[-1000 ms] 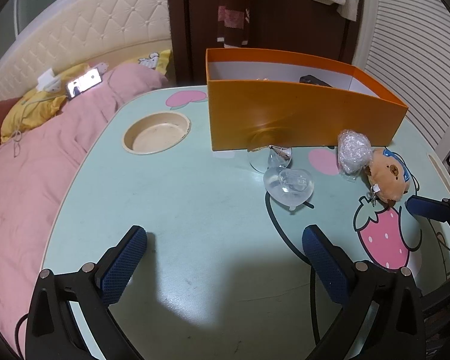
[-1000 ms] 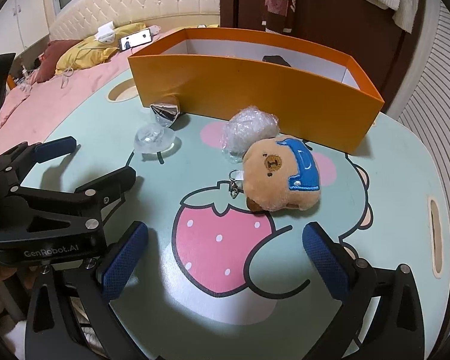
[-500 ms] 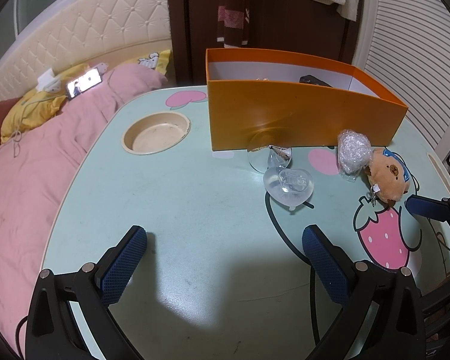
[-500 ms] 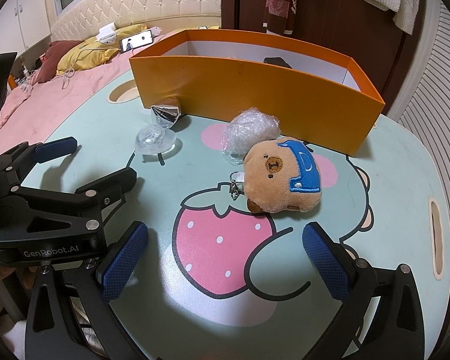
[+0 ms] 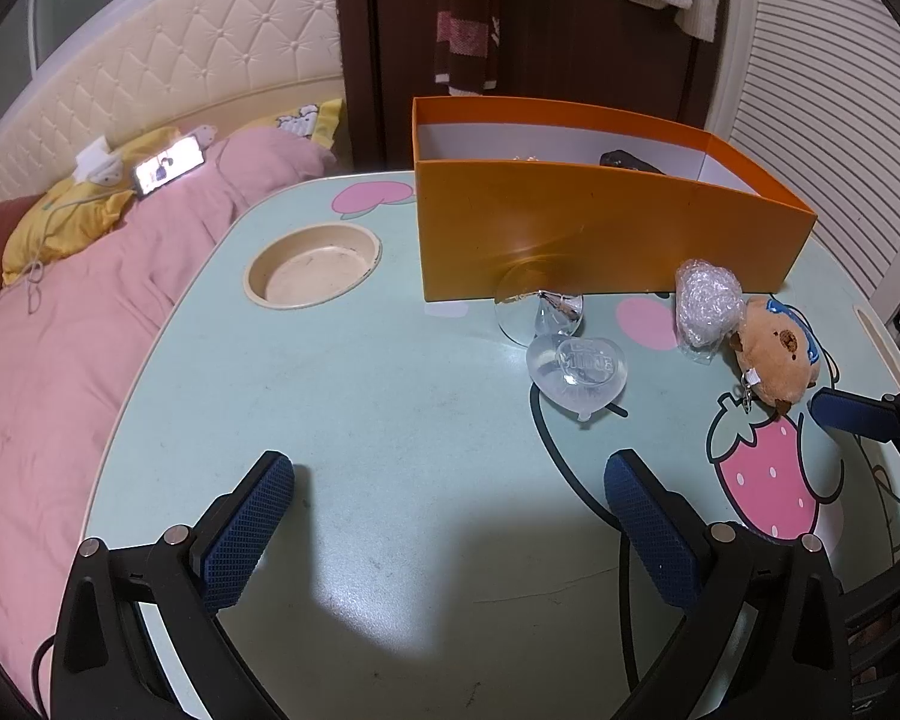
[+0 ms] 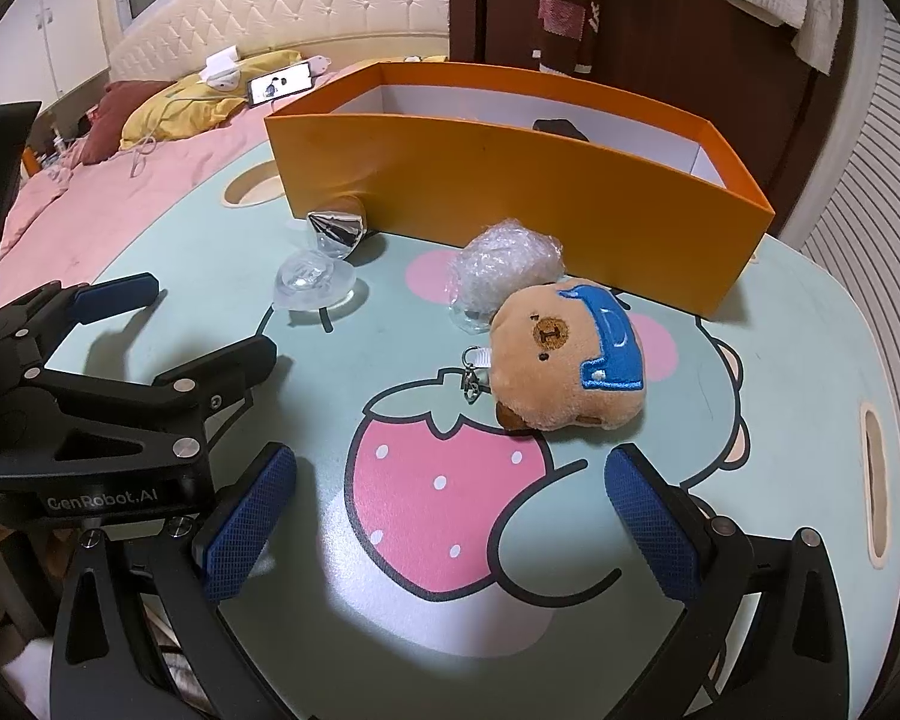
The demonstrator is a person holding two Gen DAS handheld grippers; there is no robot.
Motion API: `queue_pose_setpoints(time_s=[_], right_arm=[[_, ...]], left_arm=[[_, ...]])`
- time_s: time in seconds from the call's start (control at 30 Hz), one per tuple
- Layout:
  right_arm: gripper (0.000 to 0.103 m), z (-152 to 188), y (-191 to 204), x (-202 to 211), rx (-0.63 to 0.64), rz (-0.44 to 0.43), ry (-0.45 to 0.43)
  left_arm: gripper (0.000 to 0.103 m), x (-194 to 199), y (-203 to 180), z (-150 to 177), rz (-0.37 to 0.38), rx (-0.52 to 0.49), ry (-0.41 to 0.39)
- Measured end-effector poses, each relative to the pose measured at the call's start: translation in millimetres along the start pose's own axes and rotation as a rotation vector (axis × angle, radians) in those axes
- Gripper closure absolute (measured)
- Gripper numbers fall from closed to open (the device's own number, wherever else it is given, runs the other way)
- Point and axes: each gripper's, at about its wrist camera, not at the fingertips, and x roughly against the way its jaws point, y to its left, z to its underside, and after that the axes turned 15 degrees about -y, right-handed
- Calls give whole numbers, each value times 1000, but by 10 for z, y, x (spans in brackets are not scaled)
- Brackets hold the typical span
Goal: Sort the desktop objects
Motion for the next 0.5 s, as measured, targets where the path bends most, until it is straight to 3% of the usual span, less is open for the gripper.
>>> queue_pose_setpoints(time_s=[0.33,0.5], right_arm=[[0,10,-50,32,-13,5,-13],[0,13,-84,51,-25,10,-16]], left_arm=[[1,14,9,-116,47,30,-9],[13,-88,-125,-278,68,-20,-11]])
